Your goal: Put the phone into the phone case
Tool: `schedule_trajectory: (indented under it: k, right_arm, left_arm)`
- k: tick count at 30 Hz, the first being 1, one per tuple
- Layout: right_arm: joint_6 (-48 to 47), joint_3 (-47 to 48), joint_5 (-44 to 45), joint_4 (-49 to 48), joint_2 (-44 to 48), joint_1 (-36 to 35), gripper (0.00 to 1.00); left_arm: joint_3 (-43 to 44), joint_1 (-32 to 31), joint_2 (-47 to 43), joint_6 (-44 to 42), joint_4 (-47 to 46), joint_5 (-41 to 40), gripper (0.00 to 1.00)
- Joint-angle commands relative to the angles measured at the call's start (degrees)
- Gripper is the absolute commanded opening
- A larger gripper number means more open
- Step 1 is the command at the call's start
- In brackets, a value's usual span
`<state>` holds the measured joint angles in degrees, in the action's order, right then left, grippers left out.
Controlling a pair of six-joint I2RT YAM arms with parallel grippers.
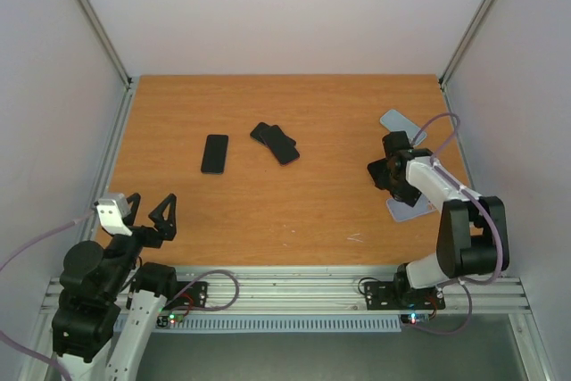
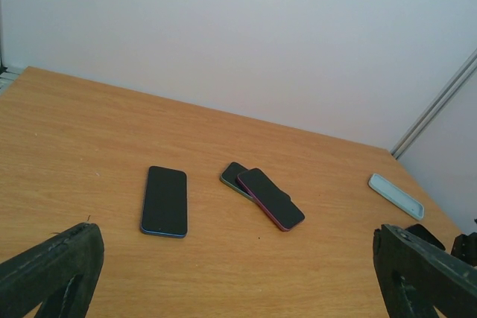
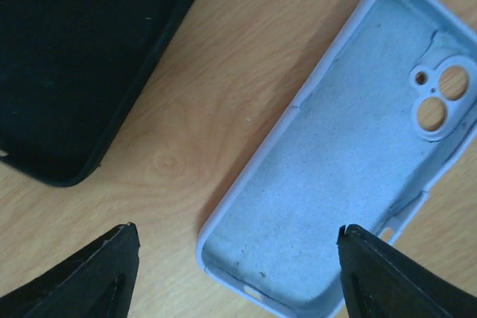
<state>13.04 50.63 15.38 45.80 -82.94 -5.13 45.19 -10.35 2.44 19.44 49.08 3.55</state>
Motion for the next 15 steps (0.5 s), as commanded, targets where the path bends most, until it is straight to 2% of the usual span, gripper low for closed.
schedule_trajectory:
  k: [1, 4, 8, 10, 15]
  right_arm:
    - [2.1, 1.8, -0.8, -3.2, -4.0, 0.9, 0.71]
    - [2.5, 2.3, -1.3, -3.9, -6.6, 1.5, 0.61]
    - [3.7, 2.7, -2.2, -5.0, -9.7, 2.5, 0.4]
    - [4.0, 2.7, -2.8, -5.5, -11.0, 2.8, 0.33]
    - [5.1, 2.3, -4.4, -6.7, -13.0, 3.5, 0.26]
  left_arm:
    - [-0.6, 0.2, -1.2, -0.5, -2.2, 0.9, 0.99]
    - [-0.6, 0.2, -1.2, -0.5, -2.2, 0.9, 0.99]
    - [-0.6, 0.2, -1.1, -0.5, -2.3, 1.1, 0.99]
    - [-0.6, 0.2, -1.2, -0.5, -2.3, 1.2, 0.99]
    - [-0.7, 0.2, -1.3, -0.6, -2.4, 1.4, 0.99]
